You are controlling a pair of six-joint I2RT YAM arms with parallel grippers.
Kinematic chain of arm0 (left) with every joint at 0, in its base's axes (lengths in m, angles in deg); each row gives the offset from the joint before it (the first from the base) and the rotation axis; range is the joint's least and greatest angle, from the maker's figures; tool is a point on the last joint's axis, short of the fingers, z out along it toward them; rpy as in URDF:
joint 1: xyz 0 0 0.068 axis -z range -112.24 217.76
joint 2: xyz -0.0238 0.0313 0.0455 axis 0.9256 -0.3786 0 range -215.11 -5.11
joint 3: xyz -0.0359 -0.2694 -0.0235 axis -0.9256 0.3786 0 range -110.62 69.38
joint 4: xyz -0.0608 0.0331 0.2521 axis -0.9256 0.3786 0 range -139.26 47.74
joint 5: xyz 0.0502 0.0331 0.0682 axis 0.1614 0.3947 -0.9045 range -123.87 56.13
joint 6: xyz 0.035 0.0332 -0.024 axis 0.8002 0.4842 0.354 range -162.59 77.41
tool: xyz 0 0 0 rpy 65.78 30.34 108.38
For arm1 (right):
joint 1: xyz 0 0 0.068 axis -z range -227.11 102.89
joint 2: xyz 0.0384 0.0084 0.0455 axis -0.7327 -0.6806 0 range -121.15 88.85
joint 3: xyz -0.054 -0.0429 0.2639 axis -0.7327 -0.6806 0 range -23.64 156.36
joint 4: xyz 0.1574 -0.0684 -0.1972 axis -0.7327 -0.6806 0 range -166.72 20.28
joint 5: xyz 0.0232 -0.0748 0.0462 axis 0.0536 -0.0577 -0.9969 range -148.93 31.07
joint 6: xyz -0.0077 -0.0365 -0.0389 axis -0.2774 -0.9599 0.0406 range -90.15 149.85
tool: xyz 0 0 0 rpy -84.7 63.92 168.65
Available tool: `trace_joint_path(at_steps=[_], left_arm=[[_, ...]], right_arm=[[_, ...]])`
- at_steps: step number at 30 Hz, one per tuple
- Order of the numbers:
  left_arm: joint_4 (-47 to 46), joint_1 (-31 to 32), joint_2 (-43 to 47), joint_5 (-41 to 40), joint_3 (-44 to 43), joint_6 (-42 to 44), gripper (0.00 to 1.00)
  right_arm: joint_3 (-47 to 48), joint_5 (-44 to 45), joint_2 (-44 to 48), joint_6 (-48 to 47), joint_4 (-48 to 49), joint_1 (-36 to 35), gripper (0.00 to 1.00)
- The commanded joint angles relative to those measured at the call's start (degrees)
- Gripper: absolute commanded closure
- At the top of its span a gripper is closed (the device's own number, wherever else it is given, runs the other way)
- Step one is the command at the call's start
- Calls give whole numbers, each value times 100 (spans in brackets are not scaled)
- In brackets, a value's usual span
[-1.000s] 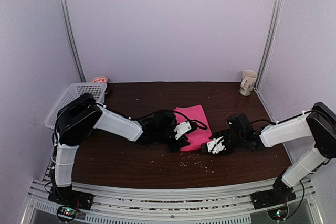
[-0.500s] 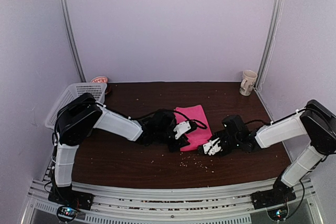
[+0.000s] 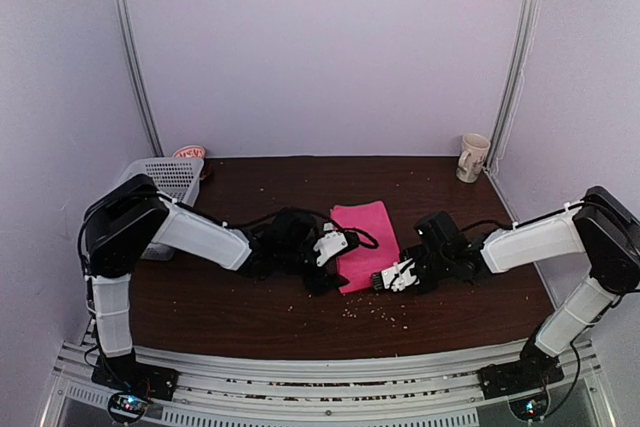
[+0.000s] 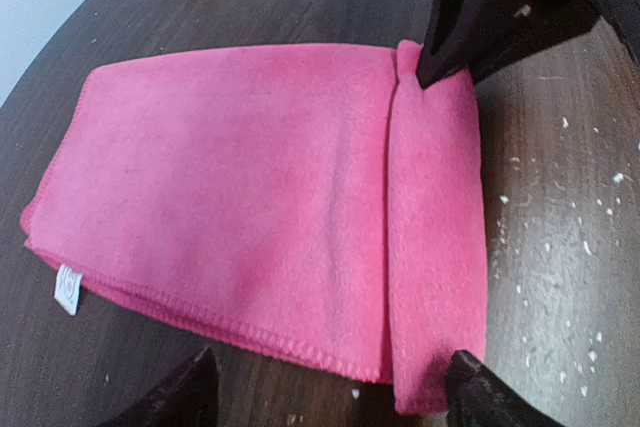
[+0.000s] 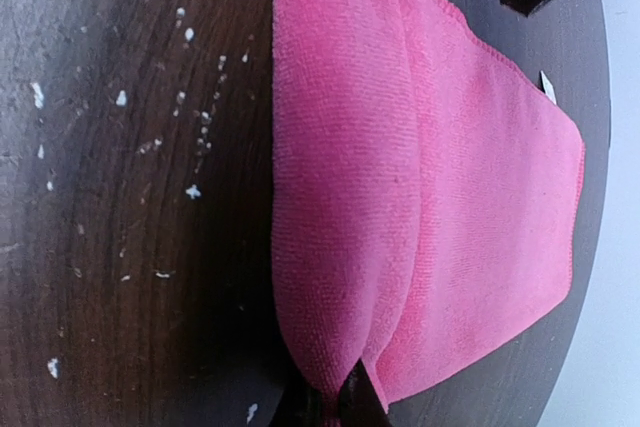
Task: Roll the towels
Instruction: Roll the towel at the center of the board.
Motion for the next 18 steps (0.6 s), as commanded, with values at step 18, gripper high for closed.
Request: trace_joint_path(at_steps=[18], left_arm=[[-1479, 182, 1056, 176, 1587, 2344, 19]], right_arm=[[2226, -1959, -899, 938, -4083, 557, 100]])
